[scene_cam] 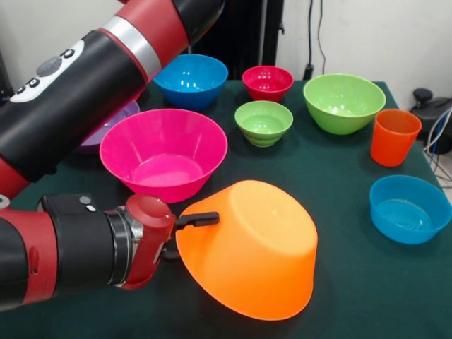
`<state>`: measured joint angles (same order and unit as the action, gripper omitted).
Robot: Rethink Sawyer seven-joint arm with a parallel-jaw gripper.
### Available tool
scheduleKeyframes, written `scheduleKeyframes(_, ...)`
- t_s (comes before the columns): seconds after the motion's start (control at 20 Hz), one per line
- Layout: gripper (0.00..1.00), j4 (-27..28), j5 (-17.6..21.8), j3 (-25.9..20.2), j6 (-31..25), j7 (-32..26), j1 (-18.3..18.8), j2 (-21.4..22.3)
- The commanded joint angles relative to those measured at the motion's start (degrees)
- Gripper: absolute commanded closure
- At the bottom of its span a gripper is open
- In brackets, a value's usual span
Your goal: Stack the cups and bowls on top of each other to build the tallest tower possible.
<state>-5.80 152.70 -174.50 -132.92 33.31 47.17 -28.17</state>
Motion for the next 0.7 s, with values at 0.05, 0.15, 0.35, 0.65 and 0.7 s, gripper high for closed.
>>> scheduleKeyframes(0.05,0.0,10.53,-0.21,2.55,28.92,-26.31,-3.05,1.6)
scheduleKeyframes(0.15,0.0,10.75,-2.16,2.84,32.62,-29.17,-3.38,2.02)
scheduleKeyframes(0.35,0.0,10.49,-5.33,4.52,38.81,-35.07,-4.12,3.02)
scheduleKeyframes(0.65,0.0,8.13,-8.22,9.85,47.16,-38.04,-5.22,5.31)
scheduleKeyframes(0.7,0.0,7.77,-8.86,10.58,47.96,-38.49,-5.32,5.55)
